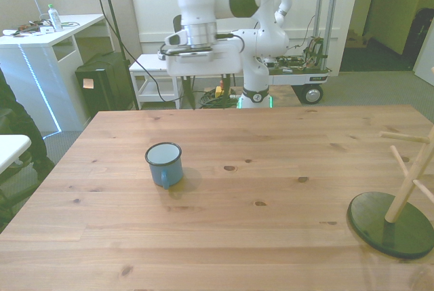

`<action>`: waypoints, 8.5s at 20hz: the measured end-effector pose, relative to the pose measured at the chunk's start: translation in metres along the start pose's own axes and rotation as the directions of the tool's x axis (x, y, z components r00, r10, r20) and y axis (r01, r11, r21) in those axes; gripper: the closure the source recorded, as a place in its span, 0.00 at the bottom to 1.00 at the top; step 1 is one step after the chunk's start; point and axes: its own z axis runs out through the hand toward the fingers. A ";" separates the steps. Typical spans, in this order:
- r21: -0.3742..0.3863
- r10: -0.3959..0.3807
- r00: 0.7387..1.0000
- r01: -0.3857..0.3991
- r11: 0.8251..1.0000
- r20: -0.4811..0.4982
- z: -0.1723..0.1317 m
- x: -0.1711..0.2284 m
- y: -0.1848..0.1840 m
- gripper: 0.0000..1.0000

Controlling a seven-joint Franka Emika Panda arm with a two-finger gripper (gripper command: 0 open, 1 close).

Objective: Hang the mug

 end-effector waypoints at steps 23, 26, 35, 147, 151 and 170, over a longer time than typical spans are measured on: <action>-0.090 0.127 0.992 -0.125 0.988 0.015 0.056 0.160 -0.034 0.00; -0.098 0.124 0.992 -0.121 0.988 0.021 0.066 0.159 -0.036 0.00; -0.115 0.104 0.994 -0.099 0.988 0.033 0.102 0.158 -0.048 1.00; -0.009 -0.080 0.940 0.082 0.997 -0.331 -0.023 -0.193 -0.363 1.00; -0.024 -0.087 0.941 0.083 0.996 -0.326 -0.013 -0.193 -0.367 1.00; -0.054 -0.094 0.935 0.080 0.995 -0.342 -0.013 -0.191 -0.360 0.00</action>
